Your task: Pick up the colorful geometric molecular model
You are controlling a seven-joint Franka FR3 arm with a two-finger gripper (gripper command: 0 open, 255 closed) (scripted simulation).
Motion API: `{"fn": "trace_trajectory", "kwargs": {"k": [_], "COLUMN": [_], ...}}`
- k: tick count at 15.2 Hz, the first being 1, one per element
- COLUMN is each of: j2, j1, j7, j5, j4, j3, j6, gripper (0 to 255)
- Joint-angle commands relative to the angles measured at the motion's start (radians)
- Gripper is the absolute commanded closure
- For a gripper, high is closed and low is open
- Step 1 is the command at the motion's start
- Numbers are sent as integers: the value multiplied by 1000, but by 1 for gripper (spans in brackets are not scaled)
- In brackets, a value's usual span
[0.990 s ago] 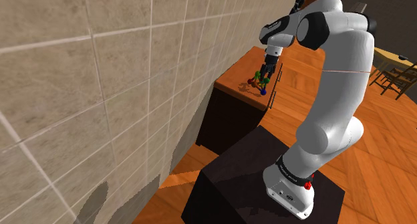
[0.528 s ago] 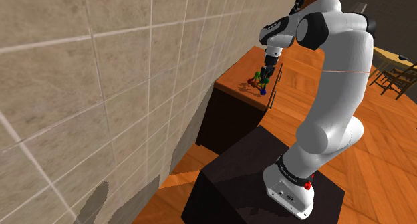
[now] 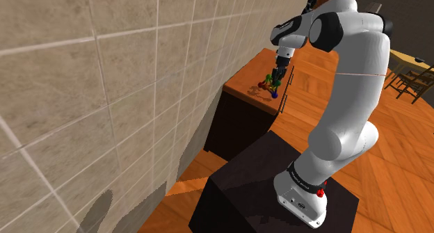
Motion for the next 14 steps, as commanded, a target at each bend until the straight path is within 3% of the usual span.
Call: {"fn": "trace_trajectory", "kwargs": {"k": [1, 14], "j2": [-10, -61], "j1": [1, 6], "j7": [2, 9], "j5": [-5, -30], "j4": [10, 92], "j3": [-3, -16], "j6": [-20, -148], "gripper": [255, 255]}}
